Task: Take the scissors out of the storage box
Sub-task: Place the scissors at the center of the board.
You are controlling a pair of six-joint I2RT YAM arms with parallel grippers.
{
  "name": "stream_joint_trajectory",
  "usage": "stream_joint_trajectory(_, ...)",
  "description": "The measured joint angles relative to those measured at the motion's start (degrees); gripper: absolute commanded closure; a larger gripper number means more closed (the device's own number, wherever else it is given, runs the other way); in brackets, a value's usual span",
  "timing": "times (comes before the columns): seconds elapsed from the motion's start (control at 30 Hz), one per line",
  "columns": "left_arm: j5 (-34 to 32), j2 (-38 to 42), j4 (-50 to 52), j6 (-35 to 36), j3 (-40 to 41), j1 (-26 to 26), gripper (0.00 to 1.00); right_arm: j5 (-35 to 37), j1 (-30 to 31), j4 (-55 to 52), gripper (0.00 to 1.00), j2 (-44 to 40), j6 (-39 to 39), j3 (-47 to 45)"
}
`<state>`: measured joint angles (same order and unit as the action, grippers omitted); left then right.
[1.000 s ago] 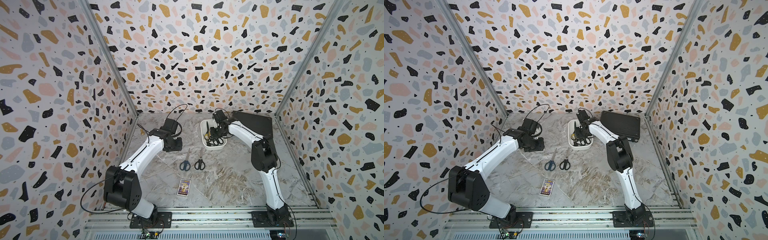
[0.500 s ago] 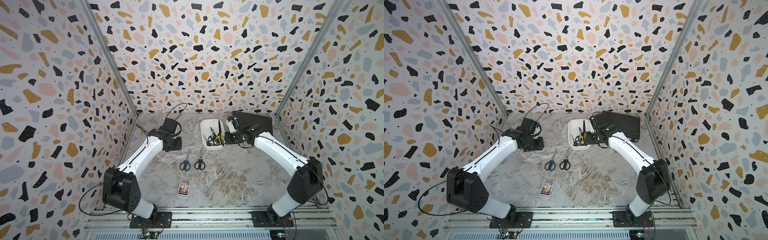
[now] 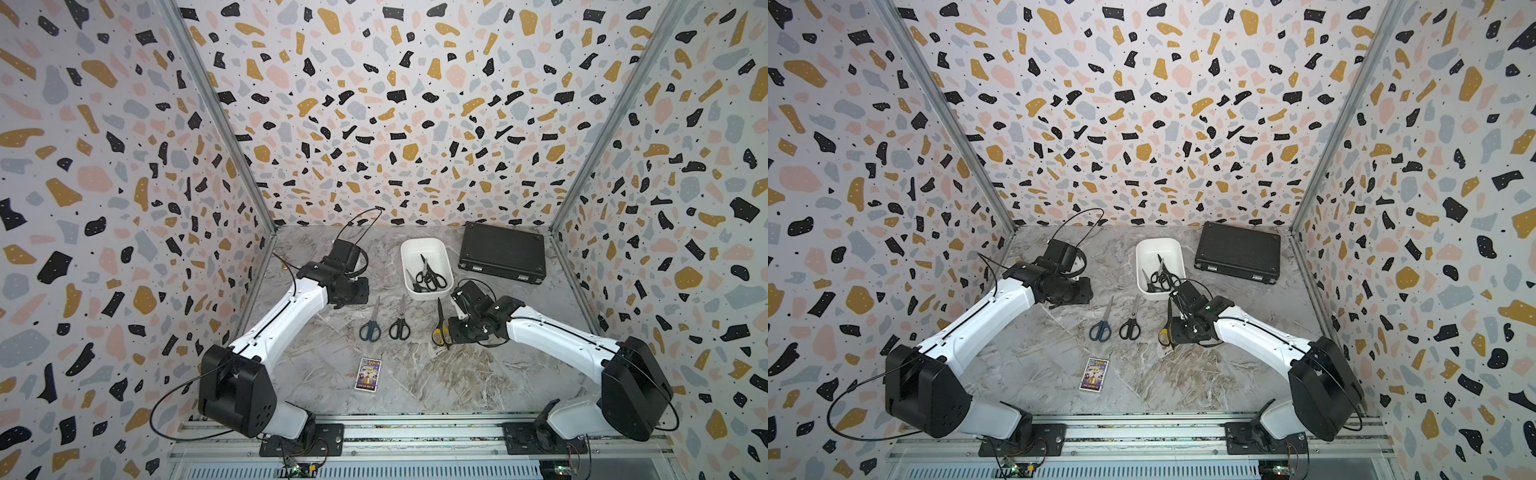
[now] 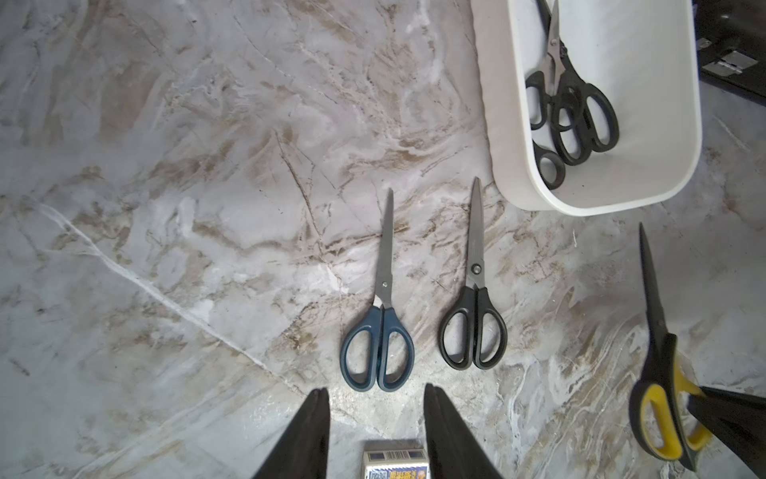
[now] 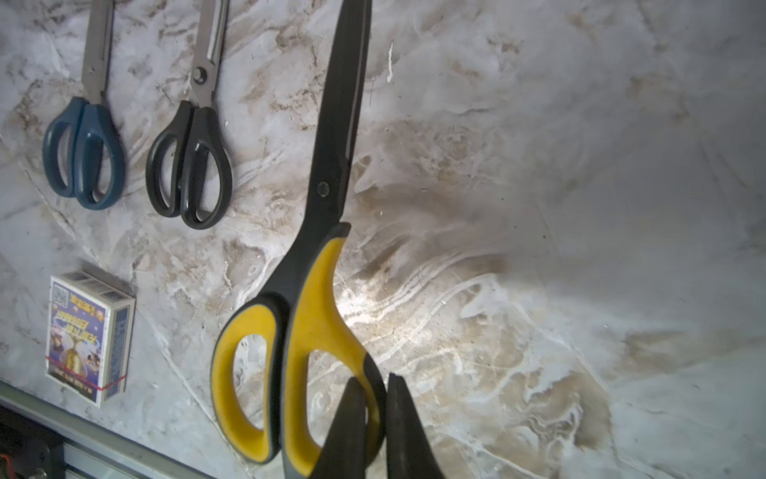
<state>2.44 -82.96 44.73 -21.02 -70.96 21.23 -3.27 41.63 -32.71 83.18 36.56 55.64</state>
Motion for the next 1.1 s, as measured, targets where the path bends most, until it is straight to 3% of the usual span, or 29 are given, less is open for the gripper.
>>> stream_joint_trajectory(0.33,-0.3,0.8,0.0,0.0,0.7,0.4,0.58,-0.8,0.3,7.9,0.92,7.9,2.6,-0.3)
stream_joint_trajectory(0.8,-0.4,-2.0,-0.4,-0.2,0.2,0.4,0.58,-1.2,0.3,8.7,0.90,17.1,-1.5,6.8)
stream_joint_trajectory(1.03,-0.4,-2.0,-0.7,-0.2,-0.2,0.4,0.58,-1.3,0.3,8.7,0.84,18.7,-2.8,7.7)
stream_joint_trajectory(1.1,-0.4,-2.0,-0.8,-0.2,-0.2,0.4,0.58,-1.4,0.3,8.6,0.77,18.8,-3.0,7.7)
